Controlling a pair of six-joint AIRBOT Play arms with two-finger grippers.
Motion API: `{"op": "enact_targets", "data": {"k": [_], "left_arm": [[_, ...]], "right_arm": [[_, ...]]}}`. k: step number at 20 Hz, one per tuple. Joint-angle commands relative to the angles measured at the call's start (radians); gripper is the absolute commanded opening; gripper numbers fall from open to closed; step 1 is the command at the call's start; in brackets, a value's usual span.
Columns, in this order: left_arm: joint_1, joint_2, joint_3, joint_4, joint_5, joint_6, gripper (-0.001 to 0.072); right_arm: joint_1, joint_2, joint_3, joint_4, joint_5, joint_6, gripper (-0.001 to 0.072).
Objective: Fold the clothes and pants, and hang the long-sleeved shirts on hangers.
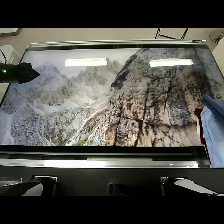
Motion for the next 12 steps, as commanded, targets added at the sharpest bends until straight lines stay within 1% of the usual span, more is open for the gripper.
{"op": "enact_targets", "data": {"k": [1, 4, 8, 9, 10, 11, 12], "left_arm": [[0.0, 0.0, 0.0, -0.004, -0.002, 0.001, 0.0025], [0.0, 0.0, 0.0, -0.011, -0.002, 0.0, 0.0025], [0.0, 0.0, 0.0, -0.027, -0.002, 0.0, 0.0025], [0.0, 0.0, 0.0, -0.027, -0.002, 0.0, 0.0026], [0.0, 0.0, 0.0, -0.027, -0.002, 0.0, 0.0025], [0.0, 0.0, 0.0, -0.037, -0.002, 0.0, 0.0025], [0.0, 0.0, 0.007, -0.078, -0.001, 0.0, 0.0025]], "right_arm": [[-0.003, 0.051, -0.242, -0.243, -0.055, -0.061, 0.0037], [-0.003, 0.067, -0.378, -0.253, -0.167, -0.061, 0.0037], [-0.003, 0.067, -0.429, -0.296, -0.218, -0.068, 0.0037], [-0.003, 0.068, -0.429, -0.308, -0.225, -0.068, 0.0084], [-0.003, 0.068, -0.426, -0.299, -0.24, -0.076, 0.0433], [-0.003, 0.068, -0.411, -0.261, -0.235, -0.121, 0.0697], [-0.003, 0.067, -0.374, -0.204, -0.23, -0.153, 0.0716]]}}
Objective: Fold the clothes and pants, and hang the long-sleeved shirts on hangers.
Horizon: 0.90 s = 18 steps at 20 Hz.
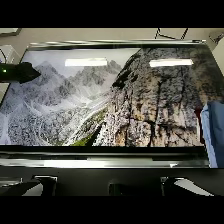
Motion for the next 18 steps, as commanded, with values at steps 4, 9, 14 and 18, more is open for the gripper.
{"op": "enact_targets", "data": {"k": [4, 9, 14, 18], "left_arm": [[-0.008, -0.002, 0.111, -0.077, 0.12, 0.072, 0.0024], [-0.1, -0.094, 0.137, 0.507, 0.138, -0.117, 0.0023], [-0.106, -0.34, 0.116, 0.373, -0.344, -0.116, 0.071], [-0.121, -0.209, -0.142, 0.268, -0.076, -0.117, 0.0708]], "right_arm": [[0.034, 0.002, 0.36, 0.339, -0.25, -0.103, 0.0707], [0.441, 0.0, 0.604, 0.407, -0.493, -0.16, 0.0672], [0.891, -0.129, 0.452, 0.302, -0.148, -0.022, 0.0675], [1.049, -0.172, 0.331, 0.261, -0.102, -0.005, 0.0673]]}}
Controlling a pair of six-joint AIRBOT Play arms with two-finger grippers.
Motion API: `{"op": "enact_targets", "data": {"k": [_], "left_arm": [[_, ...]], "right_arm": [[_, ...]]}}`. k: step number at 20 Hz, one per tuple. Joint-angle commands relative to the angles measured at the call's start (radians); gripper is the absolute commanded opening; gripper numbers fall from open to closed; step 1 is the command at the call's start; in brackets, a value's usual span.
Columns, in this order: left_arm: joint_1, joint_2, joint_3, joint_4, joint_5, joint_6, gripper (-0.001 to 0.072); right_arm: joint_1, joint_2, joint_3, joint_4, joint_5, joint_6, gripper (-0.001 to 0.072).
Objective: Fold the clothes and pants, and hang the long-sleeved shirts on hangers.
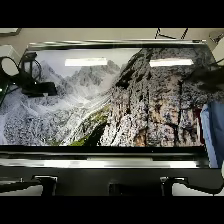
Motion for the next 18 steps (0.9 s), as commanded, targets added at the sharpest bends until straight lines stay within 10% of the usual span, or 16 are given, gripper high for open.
{"op": "enact_targets", "data": {"k": [1, 18], "left_arm": [[-0.015, 0.078, -0.174, -0.047, 0.145, -0.012, 0.0709], [-0.011, 0.093, -0.191, -0.039, 0.147, -0.008, 0.0709]], "right_arm": [[0.158, -0.033, -0.072, -0.068, 0.063, 0.03, 0.0673], [0.186, -0.032, -0.072, -0.082, 0.064, 0.03, 0.0674]]}}
